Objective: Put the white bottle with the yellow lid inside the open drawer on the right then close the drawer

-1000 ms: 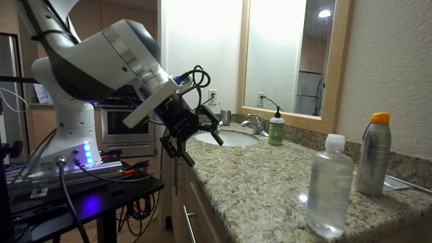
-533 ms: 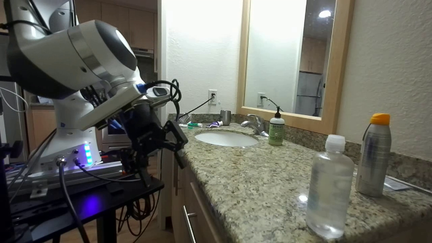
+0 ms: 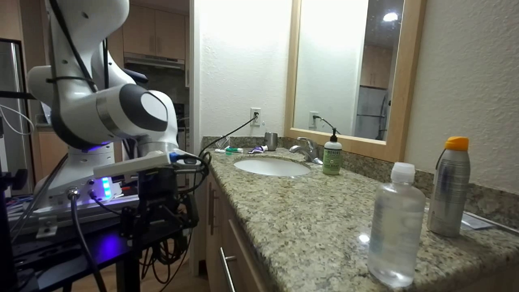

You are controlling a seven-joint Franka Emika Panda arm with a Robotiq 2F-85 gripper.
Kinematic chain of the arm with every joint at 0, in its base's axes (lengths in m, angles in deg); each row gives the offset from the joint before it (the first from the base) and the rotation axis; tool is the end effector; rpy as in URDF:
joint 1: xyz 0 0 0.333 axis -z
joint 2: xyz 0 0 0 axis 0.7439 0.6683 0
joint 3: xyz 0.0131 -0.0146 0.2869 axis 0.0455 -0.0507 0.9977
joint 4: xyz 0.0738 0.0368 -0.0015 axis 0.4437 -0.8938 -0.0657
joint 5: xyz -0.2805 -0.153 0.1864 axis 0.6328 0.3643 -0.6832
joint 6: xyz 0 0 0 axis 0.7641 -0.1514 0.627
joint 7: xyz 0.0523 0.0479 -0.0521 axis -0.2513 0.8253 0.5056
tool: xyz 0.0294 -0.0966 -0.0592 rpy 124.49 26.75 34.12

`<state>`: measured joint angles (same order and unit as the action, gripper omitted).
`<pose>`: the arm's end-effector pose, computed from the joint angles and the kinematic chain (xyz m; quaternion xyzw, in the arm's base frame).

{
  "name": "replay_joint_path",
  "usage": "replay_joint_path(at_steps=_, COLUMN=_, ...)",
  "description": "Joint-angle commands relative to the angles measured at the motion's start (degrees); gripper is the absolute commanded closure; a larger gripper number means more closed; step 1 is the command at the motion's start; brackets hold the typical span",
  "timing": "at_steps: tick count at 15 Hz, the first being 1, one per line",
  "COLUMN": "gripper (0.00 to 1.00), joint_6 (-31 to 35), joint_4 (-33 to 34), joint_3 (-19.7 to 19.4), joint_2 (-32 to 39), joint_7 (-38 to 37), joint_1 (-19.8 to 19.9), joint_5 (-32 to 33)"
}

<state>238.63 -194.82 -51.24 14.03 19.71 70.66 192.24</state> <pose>0.0194 -0.3606 0.1268 0.9221 0.2921 -0.1734 0.1855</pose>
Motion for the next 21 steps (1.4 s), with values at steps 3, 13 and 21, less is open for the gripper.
replay_joint_path(at_steps=3, gripper=0.00, joint_6=-10.8, joint_4=5.0, joint_3=-11.5, joint_2=9.4, joint_7=3.3, joint_1=-23.9, joint_5=-19.6)
replay_joint_path(at_steps=13, gripper=0.00, joint_6=1.4, joint_4=13.1, joint_3=-15.2, joint_2=12.7, joint_7=-13.2, joint_1=-26.4, joint_5=4.5)
replay_joint_path(at_steps=21, gripper=0.00, joint_6=14.1, joint_4=12.7, joint_3=10.9, joint_2=-5.0, joint_7=-14.4, joint_1=3.3, joint_5=22.9)
